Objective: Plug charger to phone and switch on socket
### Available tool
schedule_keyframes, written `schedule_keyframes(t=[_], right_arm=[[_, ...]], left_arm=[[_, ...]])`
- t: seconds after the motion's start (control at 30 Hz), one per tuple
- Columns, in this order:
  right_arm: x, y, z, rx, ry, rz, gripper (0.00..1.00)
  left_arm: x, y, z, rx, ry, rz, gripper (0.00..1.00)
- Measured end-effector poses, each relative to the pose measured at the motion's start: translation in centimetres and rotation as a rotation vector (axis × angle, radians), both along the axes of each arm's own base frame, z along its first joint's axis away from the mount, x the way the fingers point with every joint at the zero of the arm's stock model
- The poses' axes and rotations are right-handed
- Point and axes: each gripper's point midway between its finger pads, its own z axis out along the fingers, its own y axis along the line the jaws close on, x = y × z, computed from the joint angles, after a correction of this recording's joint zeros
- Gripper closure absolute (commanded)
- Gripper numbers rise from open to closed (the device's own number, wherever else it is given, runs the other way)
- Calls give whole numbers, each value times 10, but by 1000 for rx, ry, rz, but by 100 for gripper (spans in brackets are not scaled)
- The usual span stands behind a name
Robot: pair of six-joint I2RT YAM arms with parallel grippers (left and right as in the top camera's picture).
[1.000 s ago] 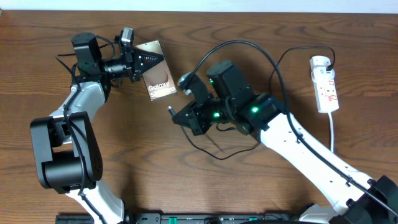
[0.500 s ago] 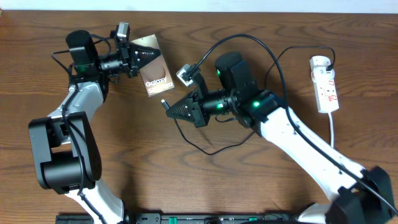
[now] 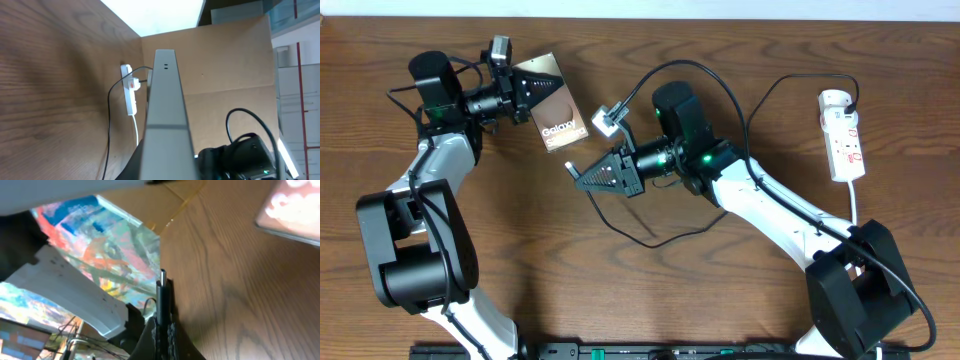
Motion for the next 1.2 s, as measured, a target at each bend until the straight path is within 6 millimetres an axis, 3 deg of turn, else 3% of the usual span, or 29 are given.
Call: schedule_keyframes(t=[0.4,0.8,1.2], right_arm=[[31,-16,6,-2,59,-104,99],[39,-17,6,-11,91,-142,99],[53,-6,-19,15,139,-128,99]], left_arm=[[7,2,7,8,-33,32,93],[12,4,12,1,-29,62,93],[15,5,11,-1,-17,78,92]])
